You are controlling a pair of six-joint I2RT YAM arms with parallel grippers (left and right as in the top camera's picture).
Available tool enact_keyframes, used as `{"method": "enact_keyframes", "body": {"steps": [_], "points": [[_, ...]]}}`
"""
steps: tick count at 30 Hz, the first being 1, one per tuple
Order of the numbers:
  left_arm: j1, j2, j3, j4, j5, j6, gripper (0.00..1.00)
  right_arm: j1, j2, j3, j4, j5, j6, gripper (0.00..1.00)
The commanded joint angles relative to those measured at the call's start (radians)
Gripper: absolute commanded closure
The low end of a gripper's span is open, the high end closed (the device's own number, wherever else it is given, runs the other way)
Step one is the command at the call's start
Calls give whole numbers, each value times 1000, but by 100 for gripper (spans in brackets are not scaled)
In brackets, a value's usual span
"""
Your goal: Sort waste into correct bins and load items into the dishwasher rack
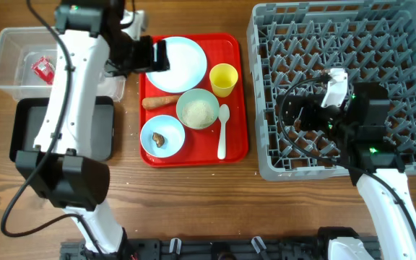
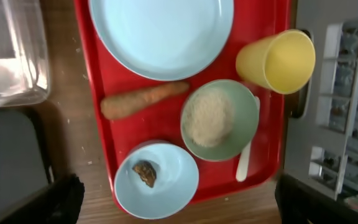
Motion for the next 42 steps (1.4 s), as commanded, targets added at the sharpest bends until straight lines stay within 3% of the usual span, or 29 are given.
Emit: {"method": "enact_keyframes", "body": {"steps": [1, 6, 15, 20, 28, 33, 42], "points": [[-75, -3, -8, -24, -18, -14, 0, 0, 6, 19, 22, 2, 7, 0], [-170, -3, -122, 68, -29, -48, 0, 0, 6, 19, -39, 3, 6, 0], [-265, -93, -530, 281, -171, -243, 0, 0, 6, 19, -23, 3, 6, 0], [-312, -182, -767, 435, -163, -212, 0, 0, 6, 19, -11, 6, 7, 0], [-320, -181, -925, 626, -159, -195, 4, 0, 6, 19, -3, 6, 7, 0], [-320, -181, -954, 707, -108, -196, 0, 0, 6, 19, -5, 6, 7, 0], [-320, -180, -954, 699, -92, -195, 0, 0, 6, 19, 8, 6, 32, 0]]}}
